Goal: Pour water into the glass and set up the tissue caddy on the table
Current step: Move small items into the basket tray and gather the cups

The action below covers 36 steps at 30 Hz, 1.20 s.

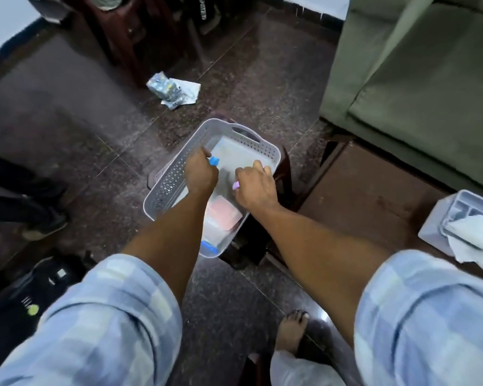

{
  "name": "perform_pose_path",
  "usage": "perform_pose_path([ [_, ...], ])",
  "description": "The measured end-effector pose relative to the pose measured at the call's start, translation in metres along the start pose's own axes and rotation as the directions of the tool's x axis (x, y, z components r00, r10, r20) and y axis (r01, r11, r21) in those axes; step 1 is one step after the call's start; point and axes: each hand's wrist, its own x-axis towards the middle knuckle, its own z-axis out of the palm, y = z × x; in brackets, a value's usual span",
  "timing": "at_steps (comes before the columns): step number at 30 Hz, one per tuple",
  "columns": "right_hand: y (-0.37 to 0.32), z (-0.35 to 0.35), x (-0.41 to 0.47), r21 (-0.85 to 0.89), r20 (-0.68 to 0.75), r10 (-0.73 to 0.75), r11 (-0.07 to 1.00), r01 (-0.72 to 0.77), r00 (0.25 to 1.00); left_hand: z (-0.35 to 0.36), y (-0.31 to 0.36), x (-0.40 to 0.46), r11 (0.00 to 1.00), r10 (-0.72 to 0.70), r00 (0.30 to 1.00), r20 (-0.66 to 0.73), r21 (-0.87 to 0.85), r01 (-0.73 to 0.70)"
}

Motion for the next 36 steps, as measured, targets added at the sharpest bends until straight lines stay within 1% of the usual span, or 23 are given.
perform_pose_path([
  [2, 0.007, 0.0, -0.006, 0.01, -0.025, -0.031, 0.999, 0.031, 0.999, -0.001, 0.001, -0.007, 0.997, -0.006, 1.0, -0.019, 0.081, 0.008],
  [4, 0.02, -0.018, -0.026, 0.081, -0.109, -0.054, 0.995, 0.063, 0.993, -0.008, 0.015, -0.027, 0.992, 0.025, 0.993, -0.117, 0.13, -0.009],
  [5, 0.029, -0.026, -0.039, 0.118, -0.171, -0.045, 0.991, 0.066, 0.984, -0.011, 0.023, -0.041, 0.99, 0.068, 0.984, -0.162, 0.132, -0.047],
  [7, 0.058, -0.047, -0.073, 0.163, -0.279, 0.022, 0.986, 0.025, 0.96, -0.011, 0.048, -0.073, 0.966, 0.223, 0.952, -0.209, 0.181, -0.186],
  [9, 0.104, -0.065, -0.125, 0.21, -0.336, 0.164, 0.973, -0.096, 0.928, 0.005, 0.084, -0.118, 0.873, 0.453, 0.885, -0.108, 0.254, -0.416],
  [11, 0.142, -0.07, -0.181, 0.234, -0.351, 0.283, 0.949, -0.21, 0.893, 0.033, 0.11, -0.159, 0.751, 0.62, 0.783, 0.051, 0.252, -0.611],
  [12, 0.163, -0.07, -0.212, 0.244, -0.346, 0.353, 0.928, -0.28, 0.869, 0.051, 0.125, -0.182, 0.674, 0.69, 0.71, 0.141, 0.234, -0.701],
  [13, 0.19, -0.073, -0.253, 0.257, -0.332, 0.452, 0.888, -0.382, 0.828, 0.077, 0.146, -0.214, 0.582, 0.75, 0.615, 0.243, 0.2, -0.788],
  [15, 0.225, -0.072, -0.314, 0.262, -0.323, 0.567, 0.823, -0.504, 0.757, 0.114, 0.168, -0.26, 0.424, 0.805, 0.447, 0.39, 0.15, -0.893],
  [16, 0.254, -0.075, -0.365, 0.261, -0.32, 0.654, 0.756, -0.6, 0.685, 0.145, 0.19, -0.302, 0.329, 0.831, 0.323, 0.454, 0.069, -0.942],
  [17, 0.272, -0.074, -0.399, 0.263, -0.317, 0.709, 0.704, -0.66, 0.63, 0.163, 0.201, -0.329, 0.256, 0.845, 0.227, 0.485, 0.006, -0.967],
  [20, 0.323, -0.077, -0.499, 0.303, -0.308, 0.858, 0.498, -0.812, 0.411, 0.214, 0.242, -0.427, 0.047, 0.832, -0.063, 0.551, -0.183, -0.982],
  [22, 0.348, -0.076, -0.548, 0.343, -0.328, 0.902, 0.389, -0.855, 0.28, 0.238, 0.26, -0.488, -0.073, 0.785, -0.252, 0.566, -0.319, -0.945],
  [23, 0.359, -0.076, -0.571, 0.356, -0.34, 0.919, 0.322, -0.877, 0.199, 0.252, 0.267, -0.519, -0.124, 0.743, -0.337, 0.578, -0.377, -0.918],
  [25, 0.374, -0.074, -0.597, 0.332, -0.325, 0.943, 0.18, -0.926, 0.066, 0.273, 0.278, -0.565, -0.188, 0.685, -0.438, 0.582, -0.439, -0.878],
  [26, 0.38, -0.073, -0.604, 0.312, -0.301, 0.954, 0.11, -0.944, 0.011, 0.284, 0.282, -0.581, -0.21, 0.661, -0.47, 0.585, -0.457, -0.864],
  [28, 0.394, -0.067, -0.62, 0.276, -0.212, 0.976, 0.004, -0.961, -0.057, 0.308, 0.294, -0.61, -0.306, 0.634, -0.5, 0.591, -0.401, -0.863],
  [29, 0.402, -0.064, -0.626, 0.274, -0.151, 0.986, -0.025, -0.961, -0.069, 0.321, 0.303, -0.621, -0.371, 0.631, -0.493, 0.598, -0.325, -0.87],
  [30, 0.409, -0.062, -0.63, 0.276, -0.082, 0.995, -0.029, -0.961, -0.054, 0.334, 0.314, -0.63, -0.417, 0.624, -0.463, 0.629, -0.233, -0.878],
  [31, 0.416, -0.057, -0.635, 0.293, -0.01, 0.999, -0.026, -0.956, -0.03, 0.348, 0.325, -0.637, -0.45, 0.607, -0.408, 0.682, -0.128, -0.884],
  [34, 0.426, -0.051, -0.638, 0.331, 0.119, 0.99, 0.035, -0.943, 0.079, 0.377, 0.353, -0.64, -0.475, 0.599, -0.168, 0.783, 0.178, -0.862],
  [35, 0.427, -0.049, -0.639, 0.325, 0.12, 0.988, 0.057, -0.944, 0.101, 0.384, 0.358, -0.639, -0.503, 0.584, -0.122, 0.802, 0.24, -0.83],
  [36, 0.429, -0.045, -0.642, 0.32, 0.109, 0.988, 0.069, -0.945, 0.109, 0.39, 0.361, -0.641, -0.538, 0.568, -0.103, 0.817, 0.274, -0.797],
])
